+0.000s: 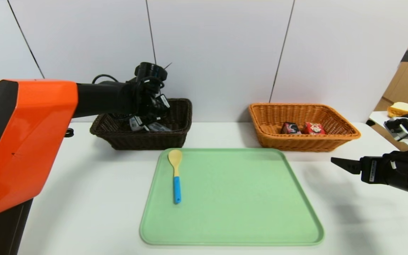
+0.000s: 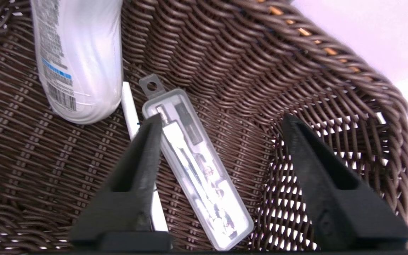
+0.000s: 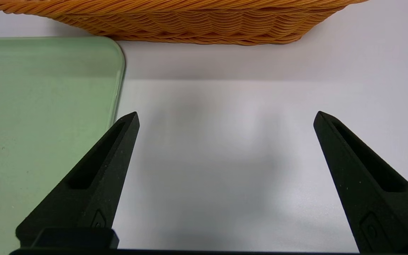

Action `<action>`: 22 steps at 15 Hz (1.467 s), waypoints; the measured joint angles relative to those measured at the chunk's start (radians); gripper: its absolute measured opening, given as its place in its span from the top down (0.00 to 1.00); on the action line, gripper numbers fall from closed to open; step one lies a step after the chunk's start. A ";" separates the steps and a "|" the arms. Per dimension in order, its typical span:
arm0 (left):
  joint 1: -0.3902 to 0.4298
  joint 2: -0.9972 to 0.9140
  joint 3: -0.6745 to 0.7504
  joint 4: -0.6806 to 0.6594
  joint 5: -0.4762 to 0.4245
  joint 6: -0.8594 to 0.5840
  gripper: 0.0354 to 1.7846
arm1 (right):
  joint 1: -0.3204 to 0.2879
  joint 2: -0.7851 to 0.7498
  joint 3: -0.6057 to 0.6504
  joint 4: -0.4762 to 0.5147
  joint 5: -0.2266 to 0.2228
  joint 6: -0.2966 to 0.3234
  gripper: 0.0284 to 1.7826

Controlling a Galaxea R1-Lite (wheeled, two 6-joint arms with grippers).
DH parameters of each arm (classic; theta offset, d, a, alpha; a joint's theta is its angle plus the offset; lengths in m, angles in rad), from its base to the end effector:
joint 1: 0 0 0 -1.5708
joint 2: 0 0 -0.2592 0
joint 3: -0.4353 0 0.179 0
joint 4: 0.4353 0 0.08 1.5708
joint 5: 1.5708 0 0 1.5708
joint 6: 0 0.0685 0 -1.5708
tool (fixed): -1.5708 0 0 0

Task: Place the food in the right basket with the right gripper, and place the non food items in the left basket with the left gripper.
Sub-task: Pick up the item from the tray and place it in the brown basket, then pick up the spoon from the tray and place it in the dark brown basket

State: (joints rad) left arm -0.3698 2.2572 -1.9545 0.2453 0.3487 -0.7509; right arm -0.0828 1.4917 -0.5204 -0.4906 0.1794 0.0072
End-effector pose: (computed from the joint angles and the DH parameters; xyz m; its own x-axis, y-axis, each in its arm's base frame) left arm 0.4420 -0.1462 0.1489 0.8715 0.0286 -0.4896 -0.2819 0.8462 -0.4523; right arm 0.2642 -0.0097 0.0988 0.8842 0.1057 -0.4550 -0.0730 0.9934 0.0889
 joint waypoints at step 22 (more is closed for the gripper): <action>-0.324 -0.168 0.009 0.770 -0.120 0.000 0.06 | 0.045 -0.061 0.073 0.000 -0.027 0.005 0.05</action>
State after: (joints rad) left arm -0.6936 2.0894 -1.9455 1.0155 0.2285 -0.7504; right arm -0.0374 1.4302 -0.4479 -0.4906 0.1519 0.0119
